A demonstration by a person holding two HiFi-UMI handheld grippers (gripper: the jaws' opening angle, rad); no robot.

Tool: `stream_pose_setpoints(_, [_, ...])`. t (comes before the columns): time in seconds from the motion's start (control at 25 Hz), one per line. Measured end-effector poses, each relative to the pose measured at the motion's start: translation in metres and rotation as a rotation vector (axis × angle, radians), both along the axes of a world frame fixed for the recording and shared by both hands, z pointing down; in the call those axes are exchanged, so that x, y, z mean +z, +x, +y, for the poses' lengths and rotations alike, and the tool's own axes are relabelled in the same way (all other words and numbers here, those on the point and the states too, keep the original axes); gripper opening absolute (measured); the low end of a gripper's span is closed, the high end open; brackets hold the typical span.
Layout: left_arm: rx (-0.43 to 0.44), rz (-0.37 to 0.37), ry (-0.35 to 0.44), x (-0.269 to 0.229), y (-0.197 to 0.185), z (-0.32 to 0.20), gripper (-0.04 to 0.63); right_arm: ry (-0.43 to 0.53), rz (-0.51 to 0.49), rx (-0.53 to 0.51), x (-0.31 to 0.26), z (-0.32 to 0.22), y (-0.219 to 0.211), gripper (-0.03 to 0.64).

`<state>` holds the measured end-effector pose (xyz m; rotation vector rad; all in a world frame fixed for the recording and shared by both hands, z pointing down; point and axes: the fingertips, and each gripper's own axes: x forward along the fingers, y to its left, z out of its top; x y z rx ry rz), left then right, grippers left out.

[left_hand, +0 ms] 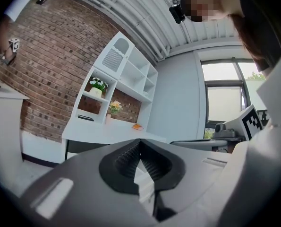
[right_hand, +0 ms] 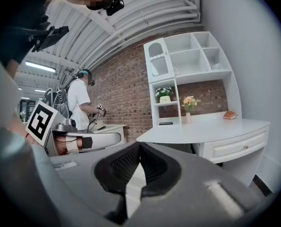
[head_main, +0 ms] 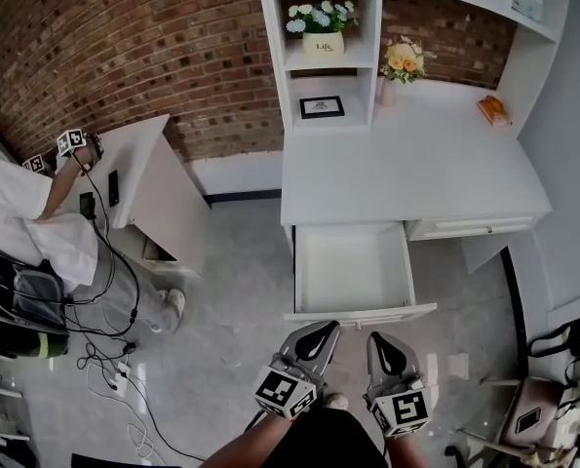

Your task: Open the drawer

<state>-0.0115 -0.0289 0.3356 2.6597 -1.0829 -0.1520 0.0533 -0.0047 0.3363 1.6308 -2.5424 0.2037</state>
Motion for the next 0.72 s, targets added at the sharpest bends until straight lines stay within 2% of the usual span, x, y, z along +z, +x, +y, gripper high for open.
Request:
stream_pose_setpoints(0.24, [-0.009, -0.007, 0.014, -0.026, -0.015, 0.003, 0.003, 0.022, 0.011, -0.009, -0.029, 0.004, 0.005, 0.003])
stream_pose_setpoints(0.44, [0.025, -0.035, 0.008, -0.038, -0.021, 0.016, 0.003, 0.037, 0.017, -0.037, -0.050, 0.010, 0.007, 0.003])
stream_pose_setpoints(0.72, [0.014, -0.022, 0.000, -0.064, -0.035, 0.021, 0.003, 0.037, 0.009, -0.048, -0.079, 0.015, 0.018, 0.003])
